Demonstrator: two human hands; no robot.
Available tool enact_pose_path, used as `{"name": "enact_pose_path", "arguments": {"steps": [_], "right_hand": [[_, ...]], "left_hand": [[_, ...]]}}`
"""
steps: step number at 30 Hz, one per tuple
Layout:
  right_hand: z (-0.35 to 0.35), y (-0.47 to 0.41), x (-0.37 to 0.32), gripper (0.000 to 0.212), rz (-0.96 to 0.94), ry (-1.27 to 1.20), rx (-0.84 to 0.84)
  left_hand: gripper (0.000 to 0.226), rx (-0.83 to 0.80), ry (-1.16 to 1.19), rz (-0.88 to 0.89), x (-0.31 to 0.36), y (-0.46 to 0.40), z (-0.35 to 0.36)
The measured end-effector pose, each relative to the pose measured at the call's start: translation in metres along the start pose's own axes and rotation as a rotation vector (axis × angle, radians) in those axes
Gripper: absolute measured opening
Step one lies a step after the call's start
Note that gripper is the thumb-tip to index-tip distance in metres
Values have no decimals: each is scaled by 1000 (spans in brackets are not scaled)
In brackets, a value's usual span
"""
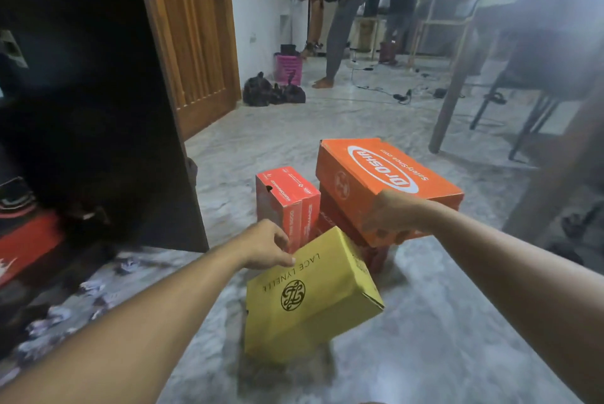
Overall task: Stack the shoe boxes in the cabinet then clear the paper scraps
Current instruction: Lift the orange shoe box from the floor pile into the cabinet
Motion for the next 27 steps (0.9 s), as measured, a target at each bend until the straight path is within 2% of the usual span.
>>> {"name": "enact_pose_path", "arguments": {"steps": [4,8,10,12,15,18,20,24,27], "right_hand": [[-15,-12,44,23,136,-213,265],[-19,-18,85,33,266,-428,393],[-16,-23,102,49,314,-602,427],[-8,-29,110,63,362,-833,377],[5,-39,110,79,396,-1070,219],[13,-53,104,51,349,-1245,110],[21,-65,100,51,309,-1346,44],[37,-89,113,93,296,-1478,132],[38,-84,114,84,307,-1553,220]], "left_hand": [[38,11,58,7,10,-24,20],[26,34,180,15,28,-53,34],[46,48,235,29,40,-69,43],[57,46,255,39,52,-81,53],[59,6,288,48,66,-98,68],[59,-3,310,65,78,-111,77],[59,2,299,73,84,-120,80],[59,29,282,66,89,-136,78],[62,61,298,48,89,-146,74]]}}
Point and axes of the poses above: each hand's wrist, its own y-axis away from the middle knuckle, its own z-axis out of the palm, x = y × z, the point moved 4 cm from there along -y, towards the middle knuckle, and after that the axes turned 2 degrees about -x, right-handed, at the moved point
